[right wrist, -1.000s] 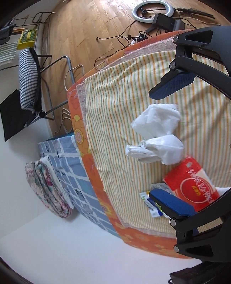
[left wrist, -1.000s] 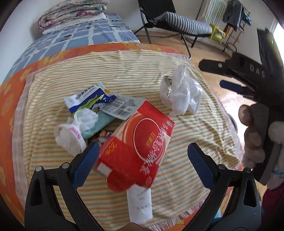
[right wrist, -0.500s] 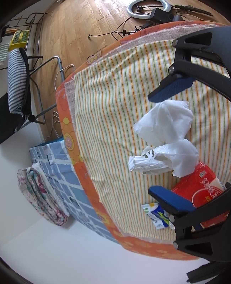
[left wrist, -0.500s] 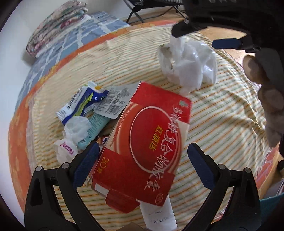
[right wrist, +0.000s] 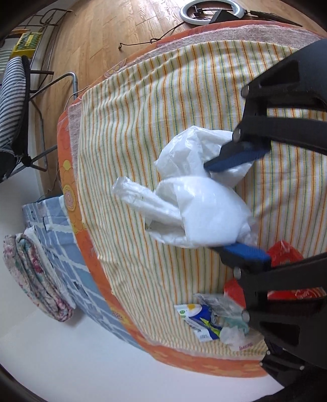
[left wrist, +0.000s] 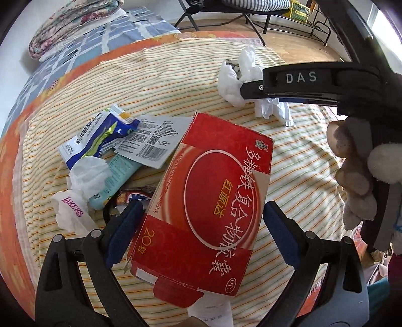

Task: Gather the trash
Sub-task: 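Carry the red box and white bag over the blue basket with both tools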

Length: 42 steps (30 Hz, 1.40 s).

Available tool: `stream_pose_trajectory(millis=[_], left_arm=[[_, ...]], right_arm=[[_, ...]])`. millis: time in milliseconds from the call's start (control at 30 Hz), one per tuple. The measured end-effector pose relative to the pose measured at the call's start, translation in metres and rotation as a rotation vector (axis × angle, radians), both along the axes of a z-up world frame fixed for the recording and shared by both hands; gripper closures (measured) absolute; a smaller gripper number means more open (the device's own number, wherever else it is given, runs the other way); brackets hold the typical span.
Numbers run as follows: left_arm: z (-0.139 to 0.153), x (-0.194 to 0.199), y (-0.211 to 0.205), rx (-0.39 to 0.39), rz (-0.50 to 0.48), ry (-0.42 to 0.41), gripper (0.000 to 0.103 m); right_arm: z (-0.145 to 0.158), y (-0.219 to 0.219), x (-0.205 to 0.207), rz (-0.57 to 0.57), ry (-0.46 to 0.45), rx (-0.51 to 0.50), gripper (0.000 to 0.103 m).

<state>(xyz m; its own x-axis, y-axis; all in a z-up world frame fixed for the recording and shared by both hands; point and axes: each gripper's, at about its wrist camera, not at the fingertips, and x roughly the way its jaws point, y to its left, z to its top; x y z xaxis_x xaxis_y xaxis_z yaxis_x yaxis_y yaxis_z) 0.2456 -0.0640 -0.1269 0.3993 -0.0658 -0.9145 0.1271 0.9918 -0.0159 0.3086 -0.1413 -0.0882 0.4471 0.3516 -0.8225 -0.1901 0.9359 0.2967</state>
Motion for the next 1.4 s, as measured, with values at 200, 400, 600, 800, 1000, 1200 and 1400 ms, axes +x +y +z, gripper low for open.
stream_pose_trajectory(millis=[200, 400, 600, 800, 1000, 1200, 1400], left_arm=[[0.007, -0.006, -0.004, -0.015, -0.006, -0.016, 0.007], [0.022, -0.013, -0.004, -0.038, -0.003, -0.044, 0.011], [0.025, -0.017, -0.003, -0.071, 0.008, -0.037, 0.012], [0.038, -0.033, 0.001, -0.091, 0.006, -0.069, 0.015], [0.045, -0.049, 0.014, -0.090, 0.005, -0.079, 0.018], [0.041, -0.064, 0.030, -0.084, 0.027, -0.048, 0.093], [0.029, -0.065, 0.061, -0.179, 0.130, -0.004, 0.025]], right_arm=[[0.009, -0.008, -0.005, -0.011, -0.018, 0.019, 0.065], [0.027, -0.014, -0.014, -0.018, -0.051, 0.029, 0.065], [0.048, -0.014, -0.030, -0.008, -0.102, 0.010, 0.065], [0.066, -0.015, -0.044, 0.004, -0.141, -0.002, 0.065], [0.079, -0.011, -0.064, 0.024, -0.175, -0.034, 0.065], [0.092, -0.001, -0.089, 0.049, -0.217, -0.060, 0.065], [0.094, 0.003, -0.113, 0.076, -0.226, -0.087, 0.066]])
